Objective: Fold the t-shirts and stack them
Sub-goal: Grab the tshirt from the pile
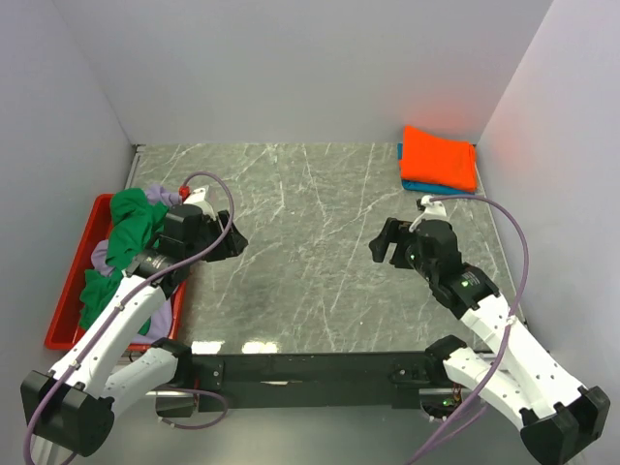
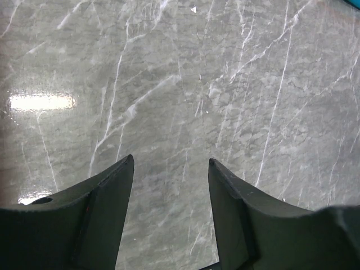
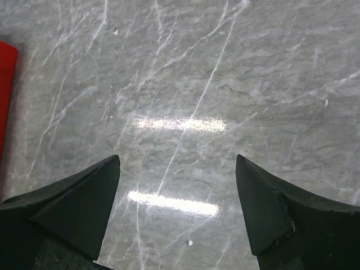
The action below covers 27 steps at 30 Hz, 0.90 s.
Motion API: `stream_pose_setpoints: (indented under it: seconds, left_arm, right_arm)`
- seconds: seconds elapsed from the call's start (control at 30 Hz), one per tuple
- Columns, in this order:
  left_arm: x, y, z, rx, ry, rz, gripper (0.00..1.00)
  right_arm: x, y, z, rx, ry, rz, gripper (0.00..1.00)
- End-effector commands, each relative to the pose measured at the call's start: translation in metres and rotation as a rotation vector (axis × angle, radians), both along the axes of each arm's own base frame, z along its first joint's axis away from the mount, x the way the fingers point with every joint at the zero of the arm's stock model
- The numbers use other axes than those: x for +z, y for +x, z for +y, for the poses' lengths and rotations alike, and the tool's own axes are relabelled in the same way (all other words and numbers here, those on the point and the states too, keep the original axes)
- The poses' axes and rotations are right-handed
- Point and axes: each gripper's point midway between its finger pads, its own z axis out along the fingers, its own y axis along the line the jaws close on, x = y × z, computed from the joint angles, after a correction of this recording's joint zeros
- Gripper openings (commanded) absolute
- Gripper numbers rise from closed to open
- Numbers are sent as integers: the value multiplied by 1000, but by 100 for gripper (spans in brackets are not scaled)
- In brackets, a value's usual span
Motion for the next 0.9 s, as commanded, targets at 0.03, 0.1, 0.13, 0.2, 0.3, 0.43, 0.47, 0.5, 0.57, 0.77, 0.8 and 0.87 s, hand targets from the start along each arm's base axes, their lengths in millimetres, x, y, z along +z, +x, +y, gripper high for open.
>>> stream_pose_setpoints:
  seconds: [0.03, 0.1, 0.13, 0.2, 0.3, 0.43, 0.47, 0.5, 0.57, 0.77, 0.8, 0.87]
  left_arm:
    - [10, 7, 2, 25, -9, -41, 61]
    - [6, 7, 5, 38, 1, -31, 63]
    - [7, 7, 6, 48, 1, -31, 63]
    - [3, 8, 9, 66, 14, -18, 63]
    - [4, 10, 15, 102, 24, -15, 63]
    - [4, 13, 37, 267, 48, 6, 63]
    - [3, 9, 45, 304, 67, 31, 64]
    - [1, 11, 60, 386, 104, 40, 64]
    - [1, 4, 83, 518, 132, 91, 63]
    - [-3, -13, 155, 869, 231, 172, 67]
    - [-1, -13, 169, 925, 229, 161, 72]
    - [-1, -11, 183, 966, 223, 153, 77]
  right_arm:
    - [13, -2, 0, 7, 11, -39, 89]
    - [13, -3, 0, 9, 15, -41, 89]
    - [13, -4, 0, 10, 16, -40, 89]
    - [14, -6, 0, 20, 20, -45, 89]
    - [14, -7, 1, 24, 21, -42, 90]
    - [13, -8, 2, 32, 20, -31, 90]
    - [13, -8, 2, 31, 18, -28, 90]
    - [12, -8, 2, 34, 19, -26, 90]
    - [8, -9, 4, 43, 25, -22, 90]
    - [7, -11, 10, 73, 44, -16, 90]
    - [7, -12, 11, 79, 47, -18, 90]
    - [7, -12, 12, 83, 50, -18, 90]
